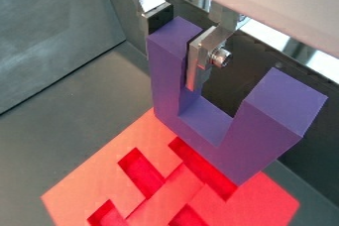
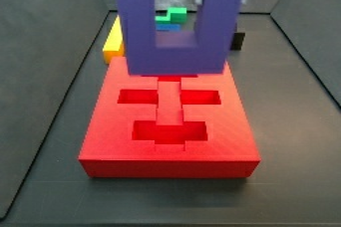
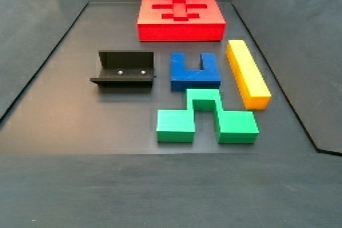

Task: Pick up the purple object. Move up. Move to above the board. Insert the purple object.
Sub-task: Insert the purple object.

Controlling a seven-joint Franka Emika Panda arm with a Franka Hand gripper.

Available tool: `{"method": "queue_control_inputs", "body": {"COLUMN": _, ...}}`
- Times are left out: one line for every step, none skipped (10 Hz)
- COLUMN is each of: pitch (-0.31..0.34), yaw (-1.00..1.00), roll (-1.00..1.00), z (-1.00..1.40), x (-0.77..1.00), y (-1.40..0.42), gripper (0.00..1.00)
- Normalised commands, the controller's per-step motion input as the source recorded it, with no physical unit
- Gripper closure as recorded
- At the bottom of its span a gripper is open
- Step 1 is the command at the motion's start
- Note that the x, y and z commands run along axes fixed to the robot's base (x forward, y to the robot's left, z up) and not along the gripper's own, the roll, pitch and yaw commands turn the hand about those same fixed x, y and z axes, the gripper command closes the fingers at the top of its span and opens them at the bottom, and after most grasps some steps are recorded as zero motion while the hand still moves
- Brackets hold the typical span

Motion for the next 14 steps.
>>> {"method": "queue_control_inputs", "body": {"pitch": 0.0, "yaw": 0.21, "roll": 0.0, "z": -0.4, "x": 0.21, "y": -0.2, "gripper": 1.0}}
{"method": "queue_control_inputs", "body": {"pitch": -0.019, "yaw": 0.1, "roll": 0.0, "z": -0.4, "x": 0.16, "y": -0.15, "gripper": 1.0}}
{"method": "queue_control_inputs", "body": {"pitch": -0.051, "yaw": 0.0, "roll": -0.01, "z": -0.41, "x": 0.18, "y": -0.07, "gripper": 1.0}}
{"method": "queue_control_inputs", "body": {"pitch": -0.063, "yaw": -0.03, "roll": 0.0, "z": -0.44, "x": 0.22, "y": 0.0, "gripper": 1.0}}
{"method": "queue_control_inputs", "body": {"pitch": -0.057, "yaw": -0.03, "roll": 0.0, "z": -0.45, "x": 0.12, "y": 0.0, "gripper": 1.0}}
{"method": "queue_control_inputs", "body": {"pitch": -0.03, "yaw": -0.01, "roll": 0.02, "z": -0.43, "x": 0.0, "y": 0.0, "gripper": 1.0}}
{"method": "queue_control_inputs", "body": {"pitch": 0.0, "yaw": -0.01, "roll": 0.05, "z": -0.35, "x": -0.1, "y": 0.0, "gripper": 1.0}}
{"method": "queue_control_inputs", "body": {"pitch": -0.017, "yaw": -0.04, "roll": 0.0, "z": -0.29, "x": -0.18, "y": 0.0, "gripper": 1.0}}
{"method": "queue_control_inputs", "body": {"pitch": -0.081, "yaw": -0.02, "roll": -0.05, "z": -0.26, "x": -0.17, "y": 0.0, "gripper": 1.0}}
{"method": "queue_control_inputs", "body": {"pitch": -0.109, "yaw": -0.03, "roll": -0.07, "z": -0.3, "x": -0.1, "y": -0.03, "gripper": 1.0}}
{"method": "queue_control_inputs", "body": {"pitch": -0.099, "yaw": -0.09, "roll": -0.03, "z": -0.29, "x": 0.0, "y": -0.04, "gripper": 1.0}}
{"method": "queue_control_inputs", "body": {"pitch": -0.089, "yaw": -0.15, "roll": -0.01, "z": -0.26, "x": 0.0, "y": -0.07, "gripper": 1.0}}
{"method": "queue_control_inputs", "body": {"pitch": -0.097, "yaw": -0.17, "roll": -0.06, "z": -0.23, "x": 0.0, "y": -0.06, "gripper": 1.0}}
{"method": "queue_control_inputs", "body": {"pitch": -0.073, "yaw": -0.15, "roll": -0.05, "z": -0.18, "x": 0.0, "y": -0.04, "gripper": 1.0}}
